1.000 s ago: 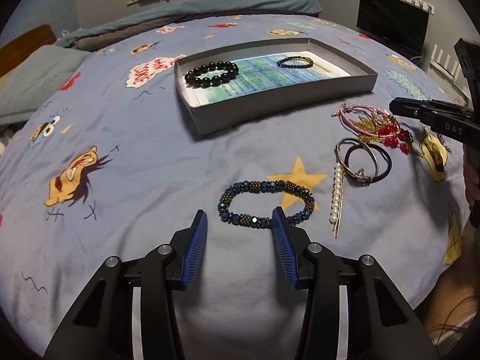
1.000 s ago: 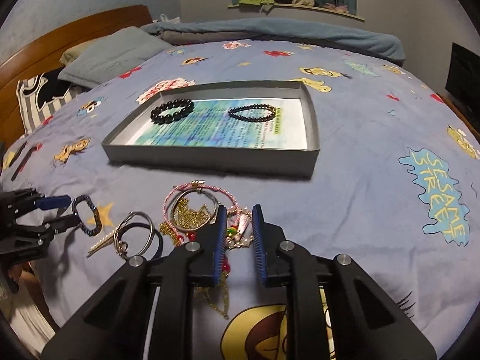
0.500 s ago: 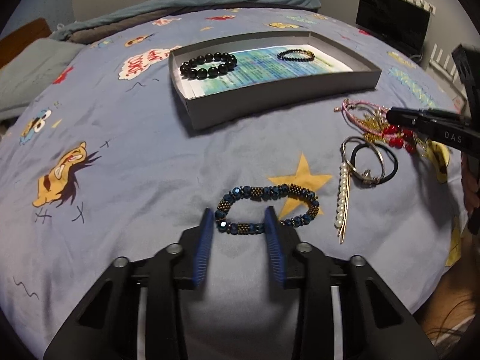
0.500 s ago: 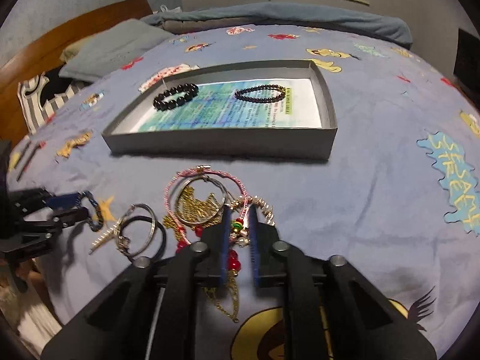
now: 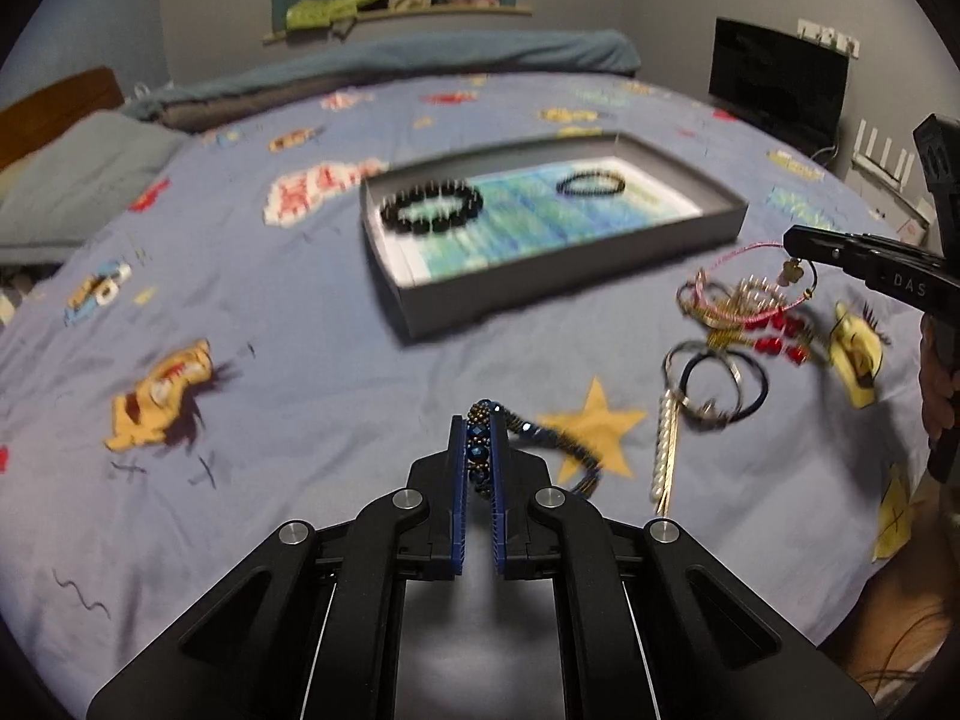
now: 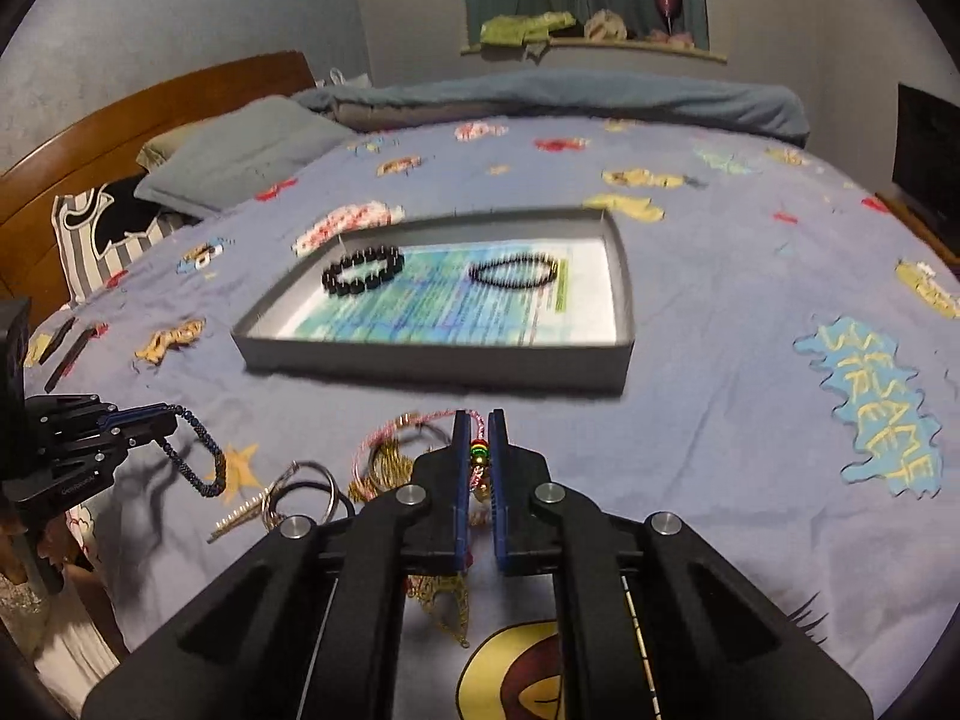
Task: Organize jewelry
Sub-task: 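Carry both bracelets into the grey box and open both grippers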
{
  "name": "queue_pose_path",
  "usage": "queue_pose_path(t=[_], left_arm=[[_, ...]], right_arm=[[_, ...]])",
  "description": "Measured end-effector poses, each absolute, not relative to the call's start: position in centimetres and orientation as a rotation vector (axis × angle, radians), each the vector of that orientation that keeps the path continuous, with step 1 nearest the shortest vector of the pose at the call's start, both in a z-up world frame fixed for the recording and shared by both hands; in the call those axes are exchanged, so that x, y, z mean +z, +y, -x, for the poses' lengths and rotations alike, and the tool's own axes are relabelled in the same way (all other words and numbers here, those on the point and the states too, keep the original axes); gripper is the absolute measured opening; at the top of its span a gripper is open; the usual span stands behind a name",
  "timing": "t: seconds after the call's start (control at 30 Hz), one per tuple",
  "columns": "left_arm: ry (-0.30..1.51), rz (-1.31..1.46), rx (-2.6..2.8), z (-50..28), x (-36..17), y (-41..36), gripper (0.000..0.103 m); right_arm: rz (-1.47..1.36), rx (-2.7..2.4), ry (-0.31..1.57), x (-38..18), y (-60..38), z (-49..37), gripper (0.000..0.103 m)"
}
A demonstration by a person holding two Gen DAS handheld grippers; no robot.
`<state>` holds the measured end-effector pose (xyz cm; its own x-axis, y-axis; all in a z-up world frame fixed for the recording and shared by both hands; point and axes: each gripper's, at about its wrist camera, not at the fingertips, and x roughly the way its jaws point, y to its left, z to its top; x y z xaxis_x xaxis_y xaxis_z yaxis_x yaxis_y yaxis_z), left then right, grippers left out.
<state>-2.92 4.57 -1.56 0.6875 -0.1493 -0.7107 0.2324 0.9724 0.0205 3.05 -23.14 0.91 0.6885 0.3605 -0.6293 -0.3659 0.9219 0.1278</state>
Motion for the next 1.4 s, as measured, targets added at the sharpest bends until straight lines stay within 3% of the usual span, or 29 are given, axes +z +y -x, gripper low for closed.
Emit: queue_pose_path(t=[0.47, 0.8, 0.97, 1.4], left_arm=[[0.644, -0.162, -0.207, 2.5, 3.3, 3.7, 0.007], [0.552, -0.153, -0.18, -1.2, 8.3, 3.5, 0.007], [0.521, -0.121, -0.177, -3.9, 9.8, 3.0, 0.007], [0.672, -0.109, -0.275, -9.5, 3.7, 0.5, 0.007]], right_arm=[[0.086, 0.358, 0.541, 5.3, -22.8, -2.3, 0.006], [0.07, 0.272, 0.432, 10.0, -23.2, -6.4, 0.006], [0.046, 0.247, 0.422, 9.7, -23.2, -8.8, 0.006], [0.087, 0.3, 0.61, 3.1, -21.5, -13.5, 0.006]])
